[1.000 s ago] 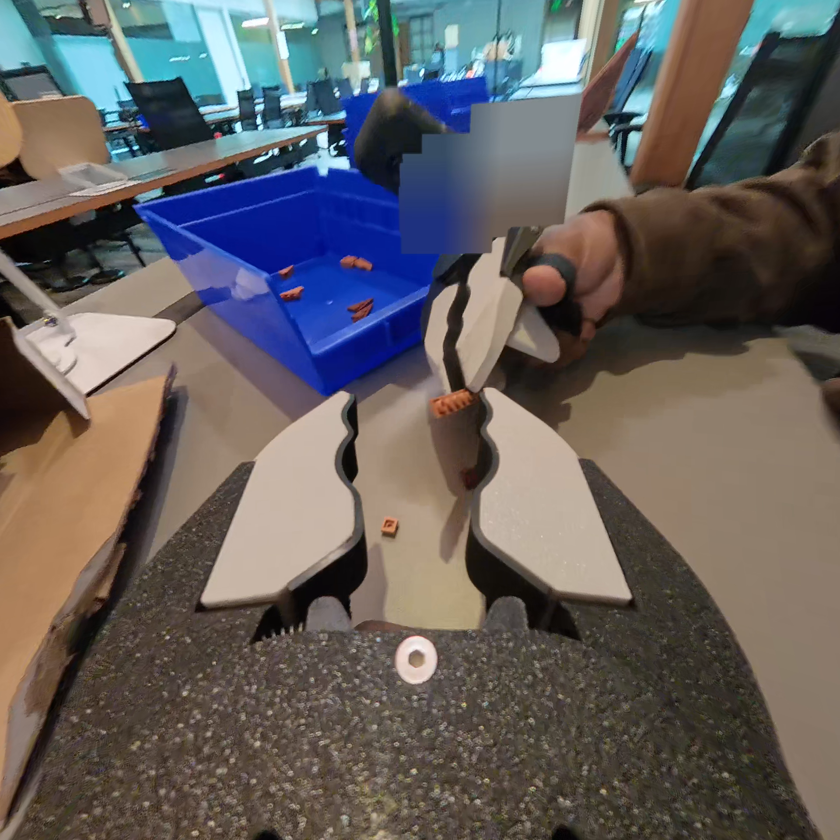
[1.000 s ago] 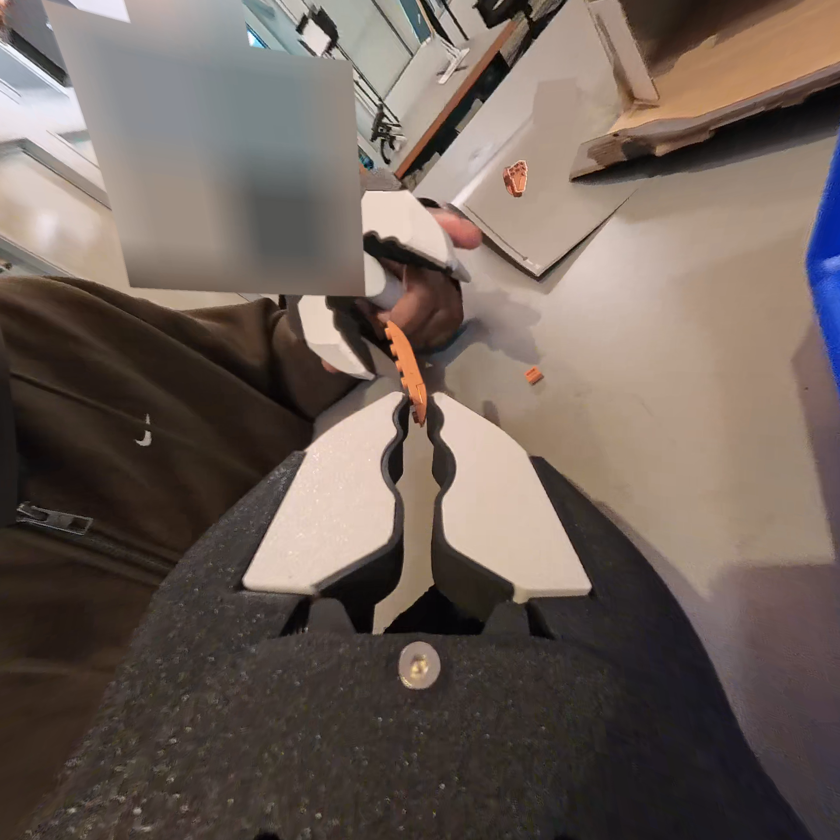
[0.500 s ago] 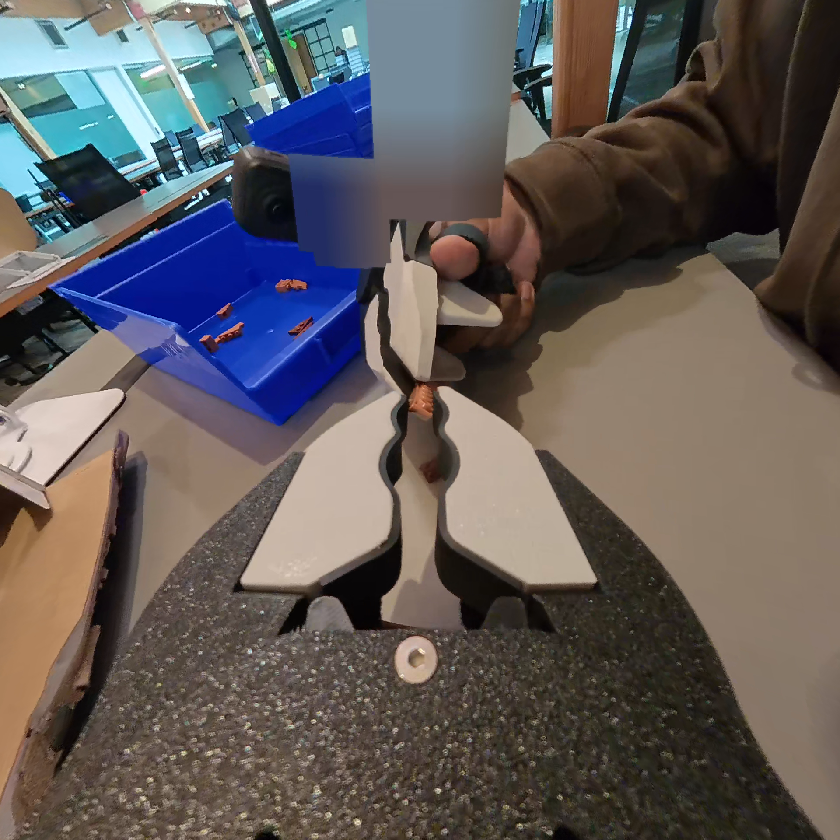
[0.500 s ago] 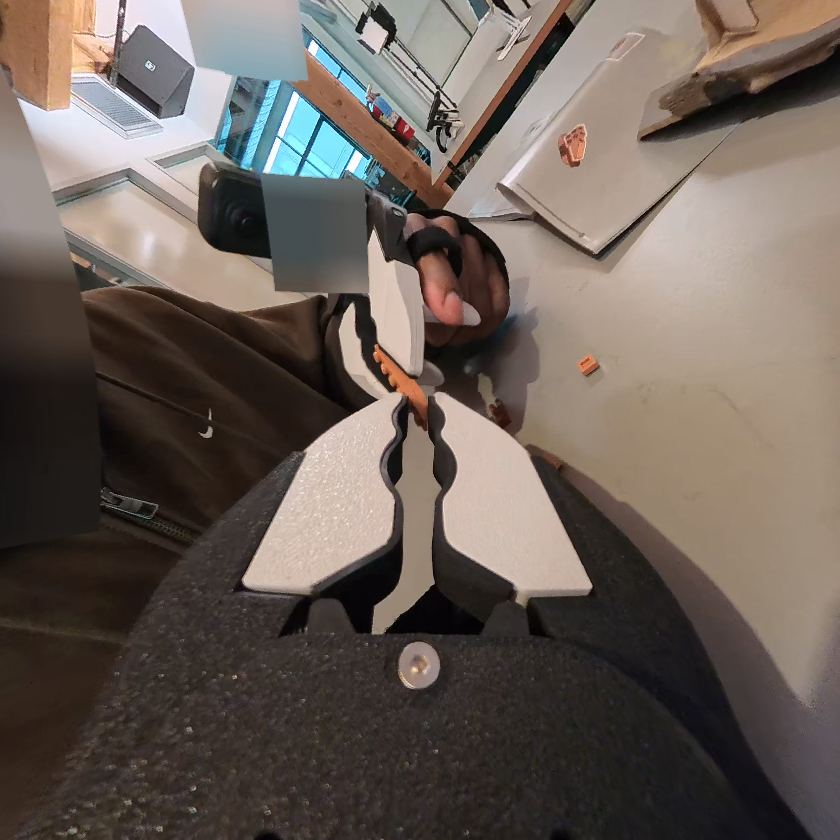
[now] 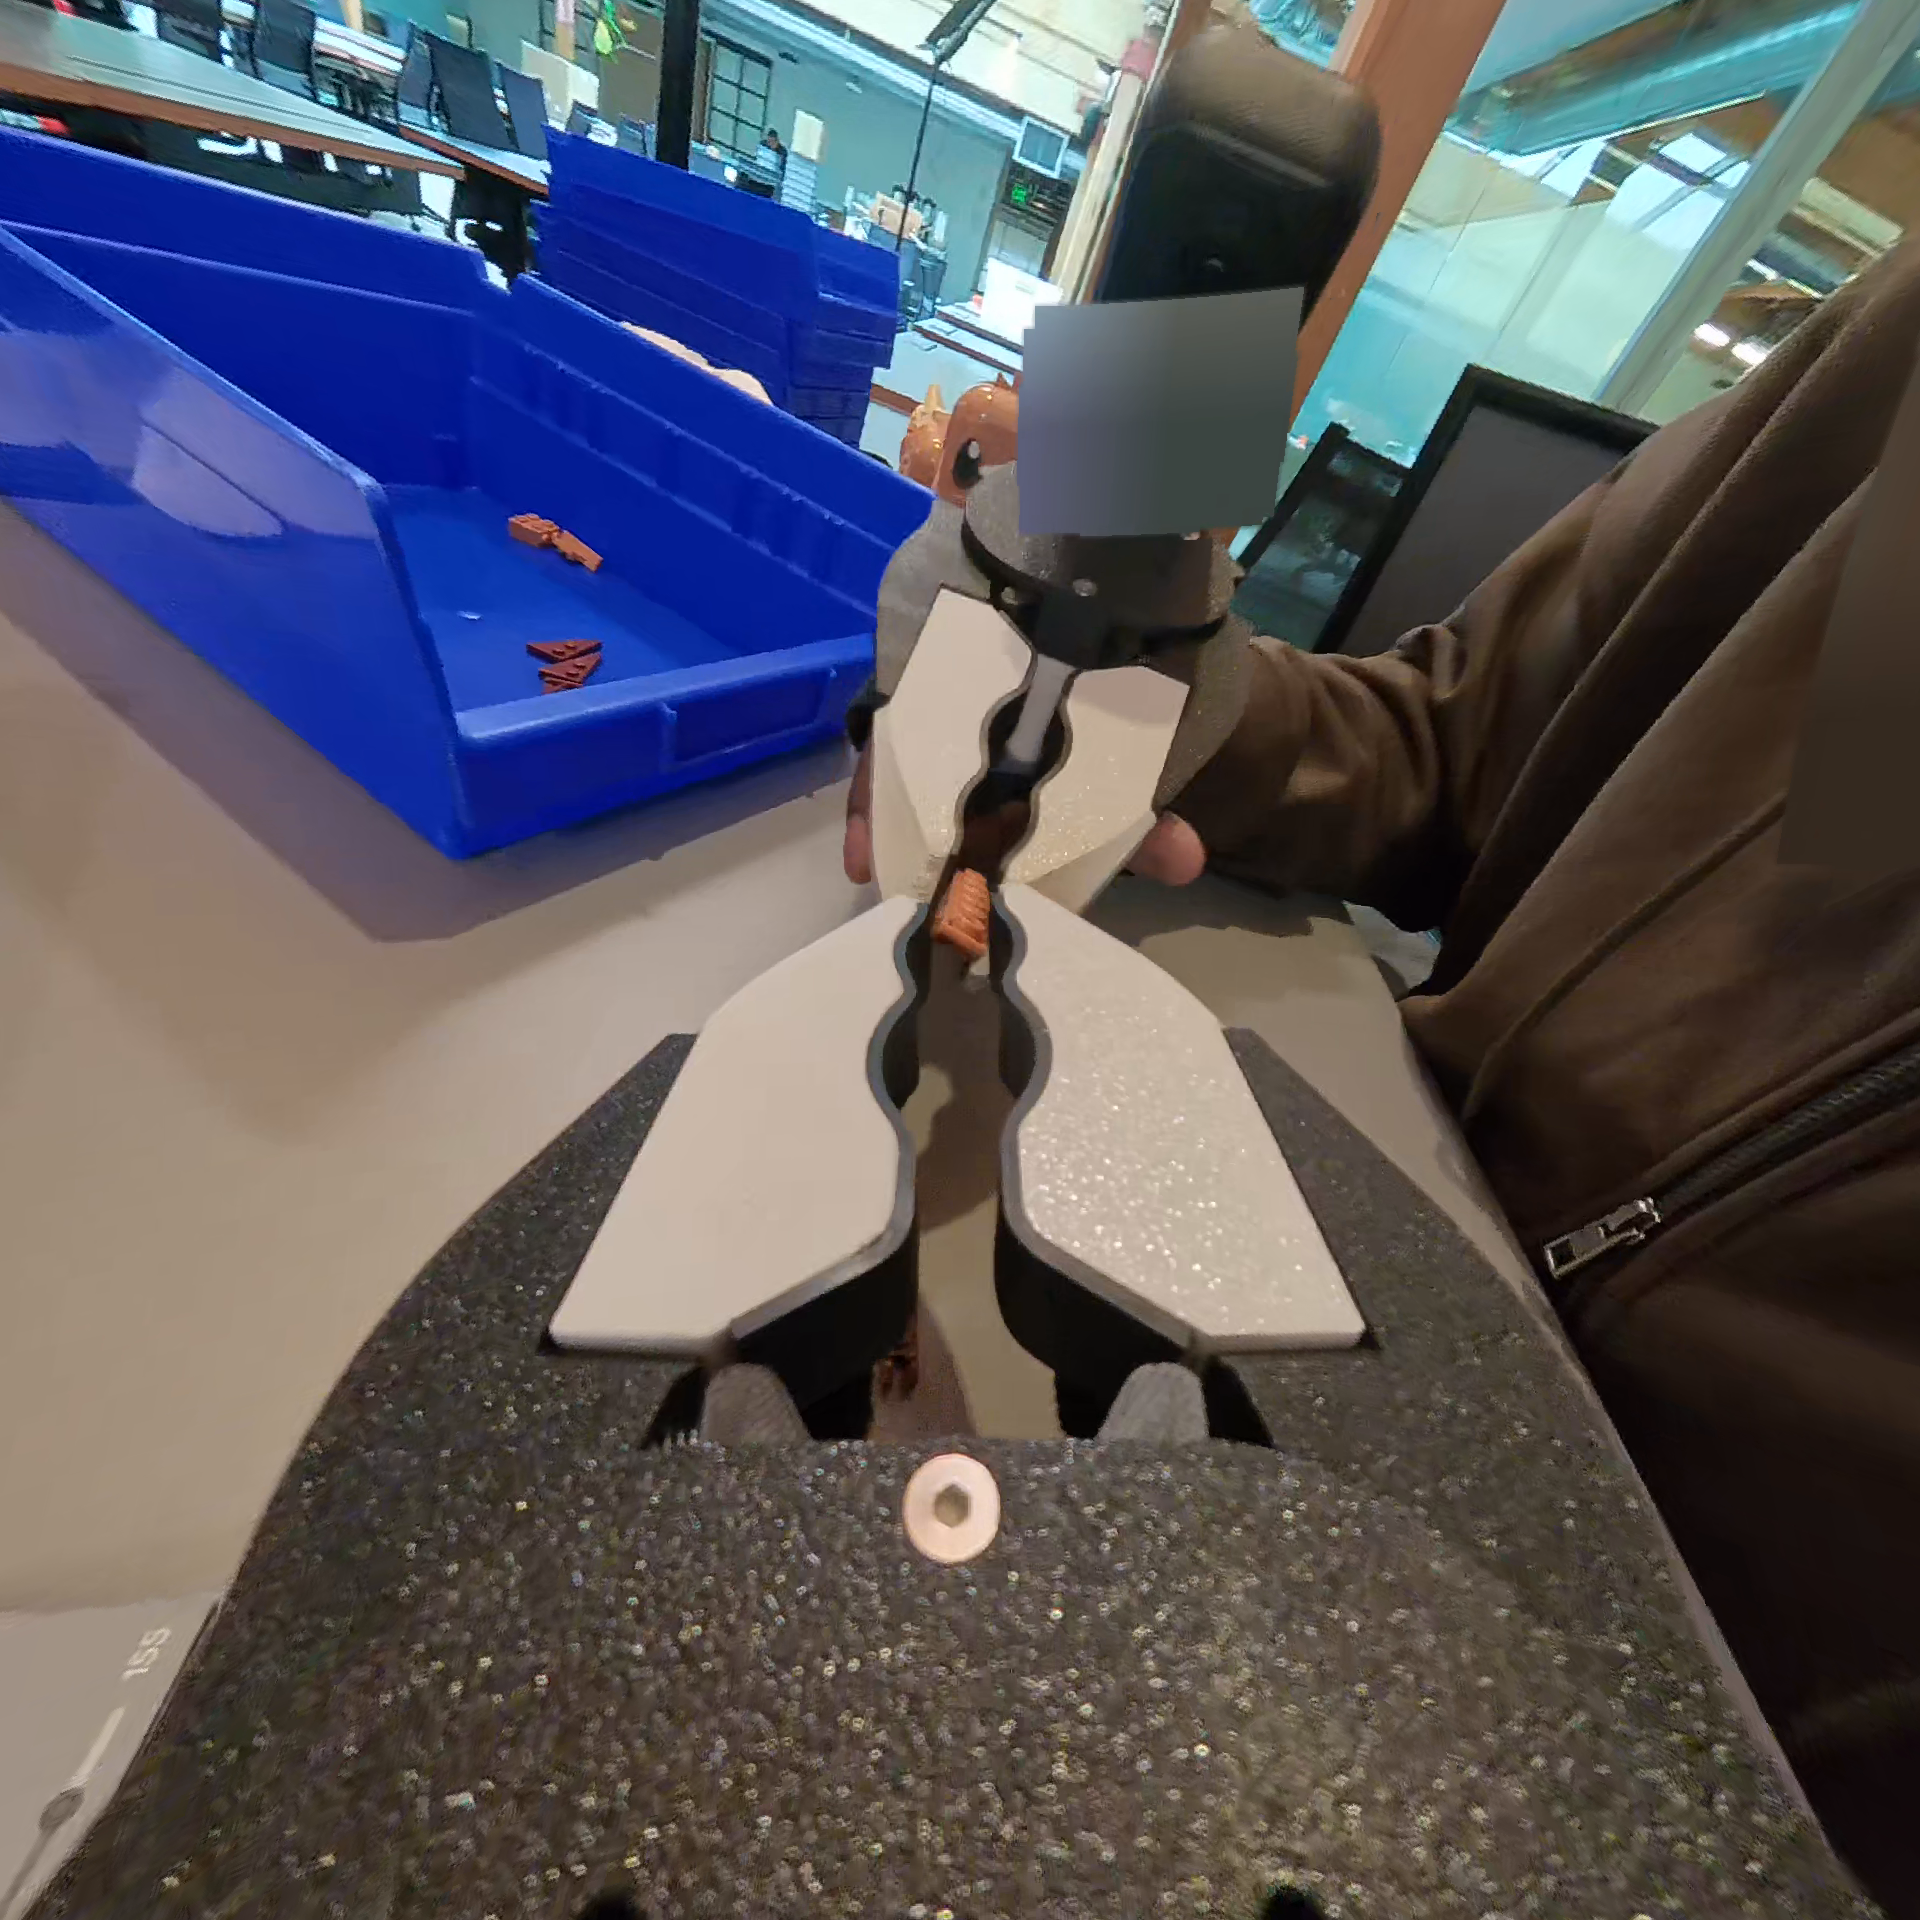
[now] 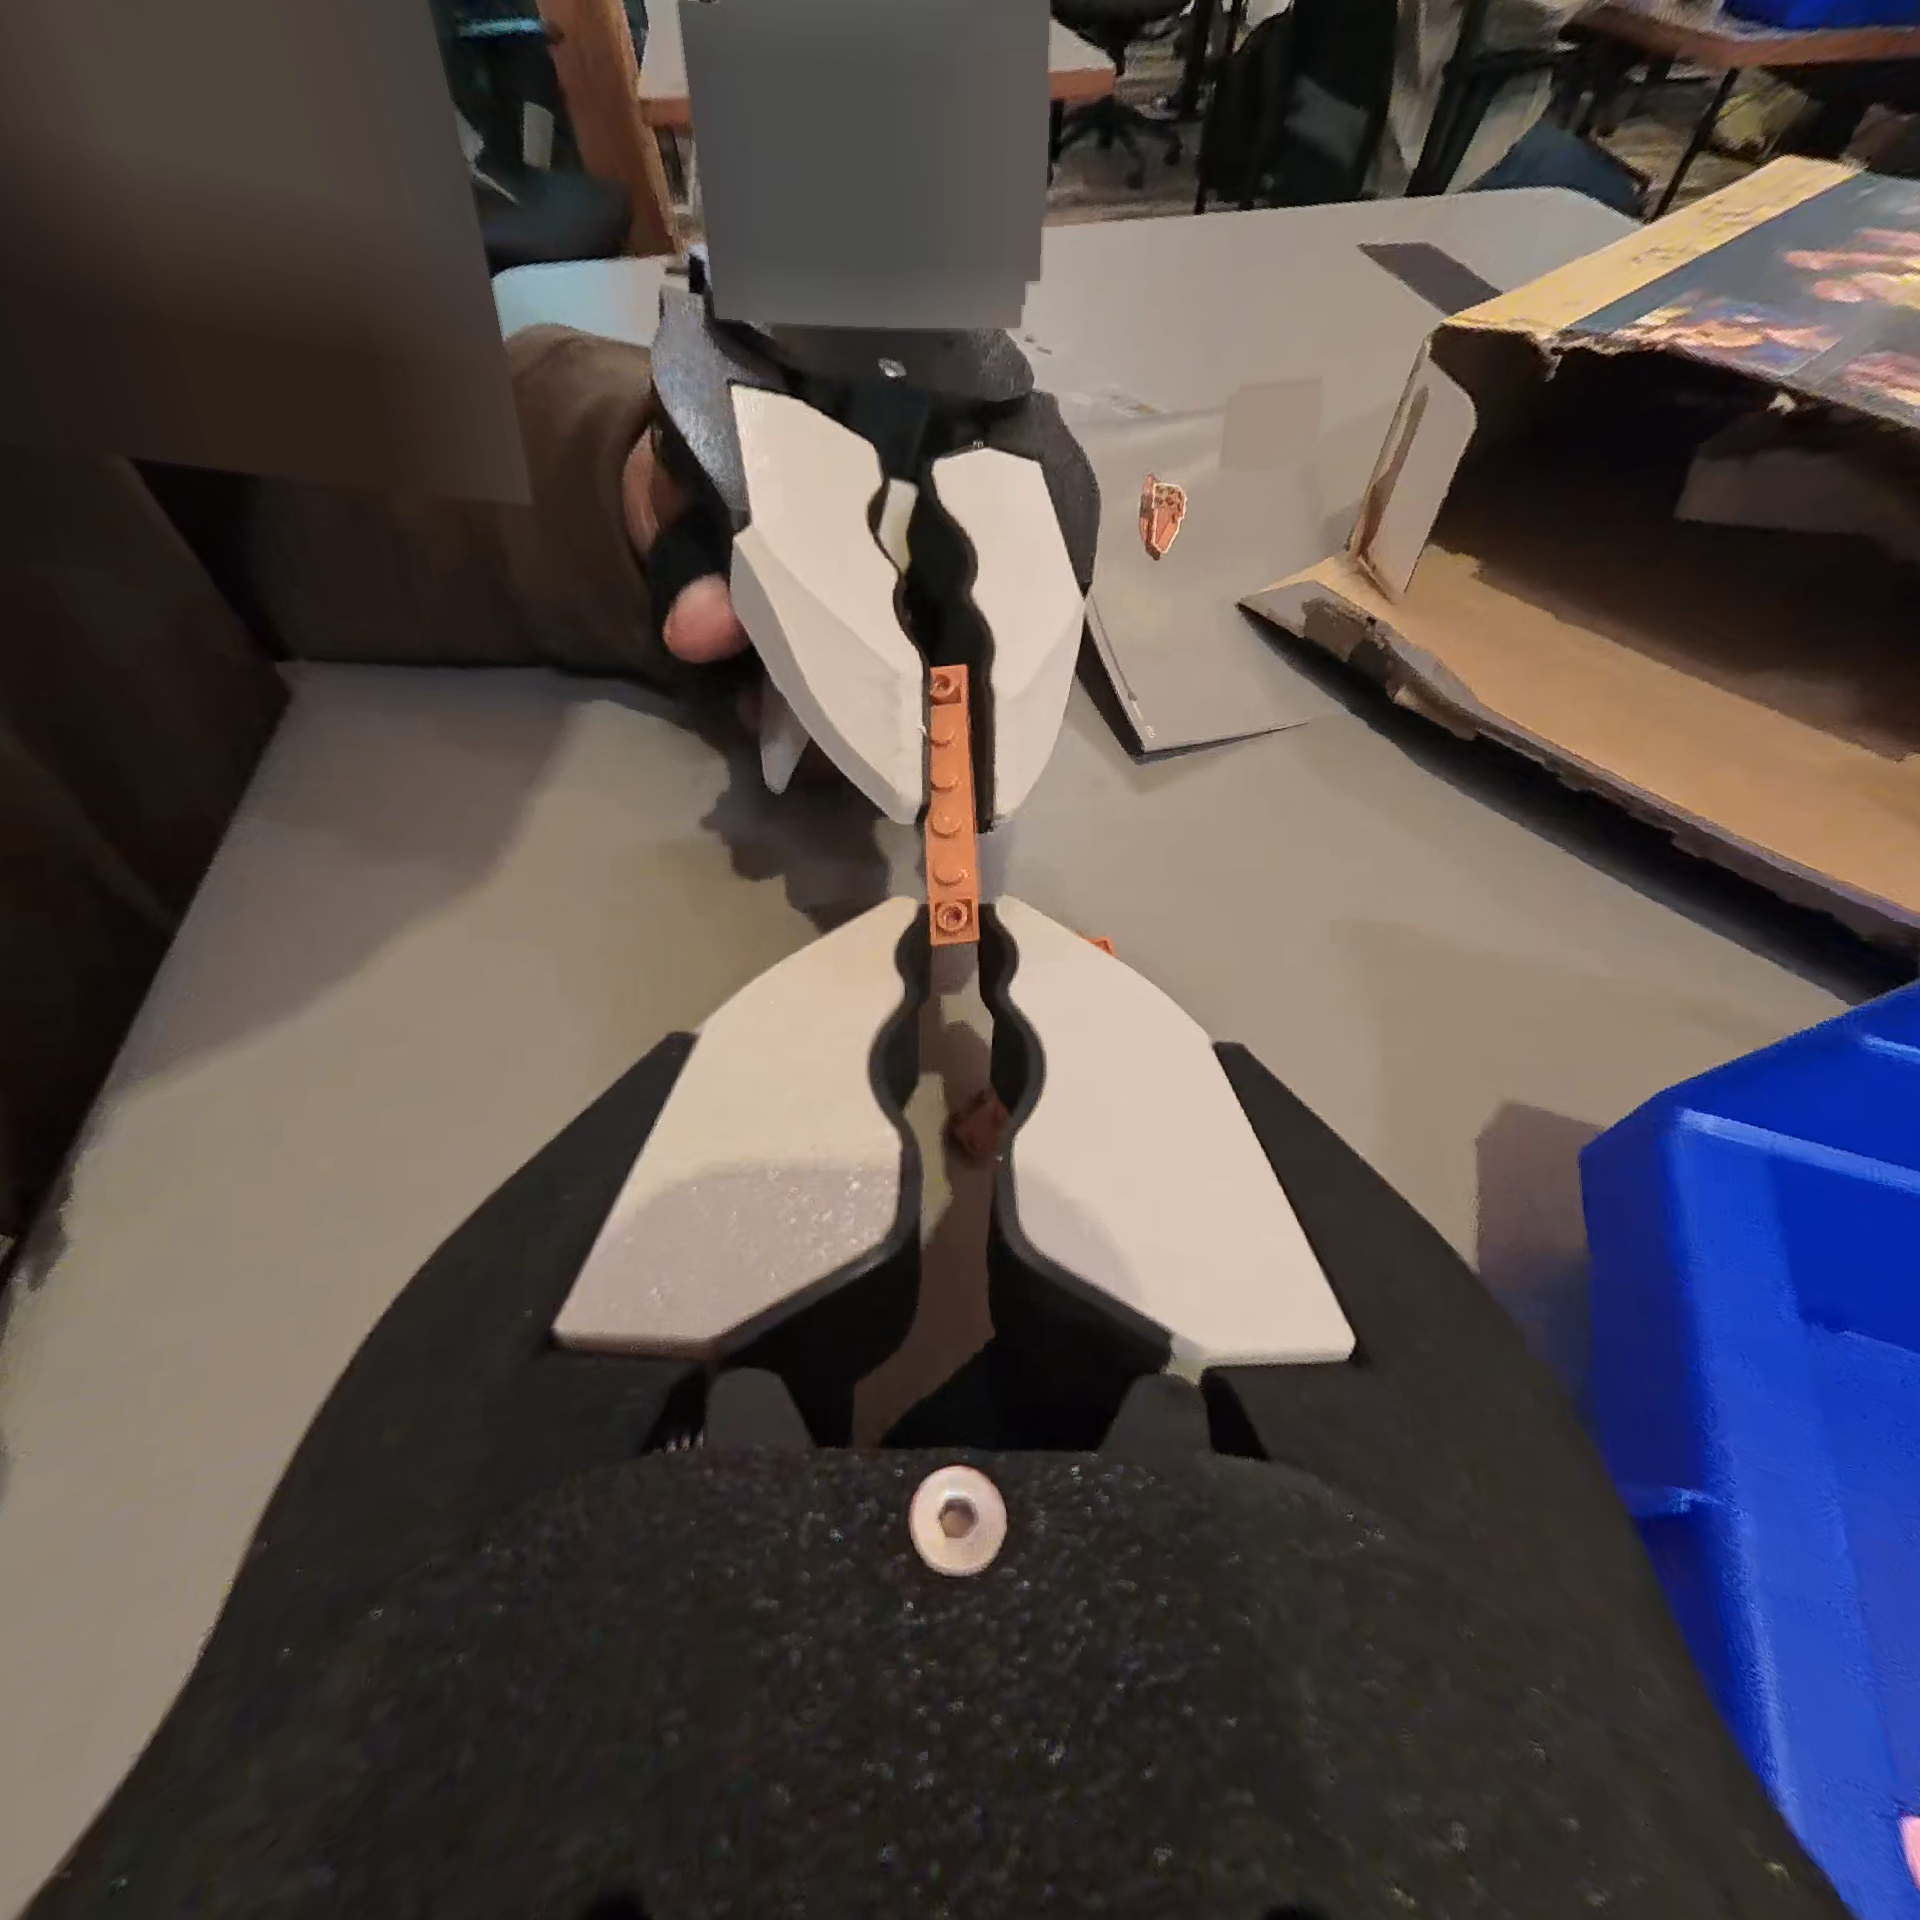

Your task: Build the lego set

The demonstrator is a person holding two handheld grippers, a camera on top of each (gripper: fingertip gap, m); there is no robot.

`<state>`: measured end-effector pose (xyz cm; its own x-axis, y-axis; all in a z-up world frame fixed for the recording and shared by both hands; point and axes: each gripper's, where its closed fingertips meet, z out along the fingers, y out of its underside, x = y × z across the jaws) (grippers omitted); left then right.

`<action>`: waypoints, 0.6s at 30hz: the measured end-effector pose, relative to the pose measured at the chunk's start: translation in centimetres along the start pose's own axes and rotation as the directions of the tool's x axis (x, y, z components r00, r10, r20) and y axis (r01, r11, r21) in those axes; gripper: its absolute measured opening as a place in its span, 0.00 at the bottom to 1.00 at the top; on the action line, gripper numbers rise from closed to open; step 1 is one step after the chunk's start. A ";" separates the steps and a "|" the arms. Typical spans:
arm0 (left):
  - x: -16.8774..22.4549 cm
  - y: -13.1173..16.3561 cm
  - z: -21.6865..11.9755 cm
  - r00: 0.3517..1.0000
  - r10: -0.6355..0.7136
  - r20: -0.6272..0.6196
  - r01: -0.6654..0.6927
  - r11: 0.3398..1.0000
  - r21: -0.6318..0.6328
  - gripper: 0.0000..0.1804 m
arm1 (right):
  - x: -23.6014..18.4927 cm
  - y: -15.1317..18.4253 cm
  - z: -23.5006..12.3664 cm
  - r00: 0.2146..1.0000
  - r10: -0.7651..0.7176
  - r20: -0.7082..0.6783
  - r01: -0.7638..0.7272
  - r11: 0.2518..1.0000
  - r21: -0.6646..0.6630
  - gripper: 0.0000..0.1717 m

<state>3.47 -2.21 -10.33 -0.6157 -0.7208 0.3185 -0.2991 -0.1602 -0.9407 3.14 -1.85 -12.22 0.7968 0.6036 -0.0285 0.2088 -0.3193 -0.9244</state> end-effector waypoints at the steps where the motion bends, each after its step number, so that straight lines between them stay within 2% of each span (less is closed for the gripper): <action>1: -0.1 -0.1 0.0 1.000 0.000 0.005 0.000 1.000 0.003 0.05 | 0.0 0.0 0.0 0.999 0.039 0.017 -0.039 0.999 0.005 0.04; 5: -0.9 -0.6 -0.4 0.992 0.088 0.086 -0.090 0.996 0.026 0.12 | 0.4 -0.1 -0.3 0.969 0.233 0.081 -0.236 0.971 0.026 0.04; 9: -0.9 -0.3 -0.3 0.988 0.125 0.087 -0.125 0.992 -0.001 0.11 | -0.3 -0.3 -0.4 0.910 0.365 0.197 -0.378 0.925 0.031 0.04; 14: -0.3 0.1 -0.1 0.995 0.091 0.035 -0.091 0.996 -0.009 0.04 | -0.4 0.3 -0.1 0.922 0.346 0.176 -0.349 0.937 -0.011 0.05; 15: -0.2 0.0 -0.1 0.997 0.066 0.026 -0.066 0.998 -0.005 0.04 | -0.3 0.3 -0.1 0.933 0.322 0.162 -0.325 0.946 -0.006 0.08; 16: -0.3 0.0 -0.1 0.999 0.036 0.022 -0.036 0.999 0.000 0.04 | -0.2 0.0 -0.2 0.945 0.292 0.146 -0.296 0.955 0.006 0.17; 18: -0.3 -0.3 -0.3 1.000 -0.025 -0.006 0.025 1.000 0.018 0.04 | -0.2 -0.7 -0.5 0.967 0.218 0.128 -0.225 0.973 0.041 0.20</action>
<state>3.49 -1.77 -10.12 -0.6122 -0.7127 0.3425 -0.3014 -0.1901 -0.9344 3.09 -2.09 -11.40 0.7437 0.6078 -0.2784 0.0006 -0.4170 -0.9089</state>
